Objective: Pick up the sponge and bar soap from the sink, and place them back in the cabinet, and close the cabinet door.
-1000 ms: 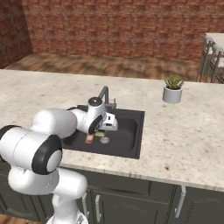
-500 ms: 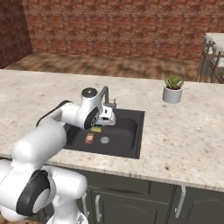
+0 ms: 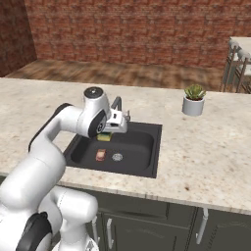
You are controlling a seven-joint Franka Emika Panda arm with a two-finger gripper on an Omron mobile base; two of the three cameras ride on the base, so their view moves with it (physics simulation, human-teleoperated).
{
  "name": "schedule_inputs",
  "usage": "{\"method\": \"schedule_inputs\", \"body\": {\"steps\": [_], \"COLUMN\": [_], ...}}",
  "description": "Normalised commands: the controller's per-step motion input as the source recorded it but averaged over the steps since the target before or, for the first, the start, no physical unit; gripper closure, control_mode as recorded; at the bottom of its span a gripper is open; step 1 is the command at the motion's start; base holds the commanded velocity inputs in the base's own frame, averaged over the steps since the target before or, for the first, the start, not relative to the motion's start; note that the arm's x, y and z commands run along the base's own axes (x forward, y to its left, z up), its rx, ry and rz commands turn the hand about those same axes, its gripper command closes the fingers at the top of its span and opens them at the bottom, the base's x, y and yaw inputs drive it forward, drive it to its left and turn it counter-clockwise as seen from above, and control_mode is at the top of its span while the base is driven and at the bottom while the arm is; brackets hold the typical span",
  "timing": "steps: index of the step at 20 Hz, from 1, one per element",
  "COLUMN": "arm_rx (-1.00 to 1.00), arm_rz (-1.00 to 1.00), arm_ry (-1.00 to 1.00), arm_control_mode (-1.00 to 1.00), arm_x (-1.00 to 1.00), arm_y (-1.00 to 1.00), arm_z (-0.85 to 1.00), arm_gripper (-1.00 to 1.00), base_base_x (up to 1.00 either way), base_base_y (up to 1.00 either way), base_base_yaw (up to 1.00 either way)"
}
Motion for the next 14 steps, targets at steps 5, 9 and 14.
{"method": "schedule_inputs", "body": {"steps": [5, 9, 14], "arm_rx": [0.0, 0.0, 0.0], "arm_rz": [0.0, 0.0, 0.0], "arm_ry": [0.0, 0.0, 0.0], "arm_control_mode": [-1.0, -1.0, -1.0], "arm_x": [-0.32, -0.18, -0.22], "arm_y": [0.03, 0.14, 0.08], "arm_z": [0.5, 0.49, 0.55], "arm_gripper": [1.0, 1.0, 1.0], "base_base_x": [0.0, 0.0, 0.0], "base_base_y": [0.0, 0.0, 0.0], "base_base_yaw": [0.0, 0.0, 0.0]}}
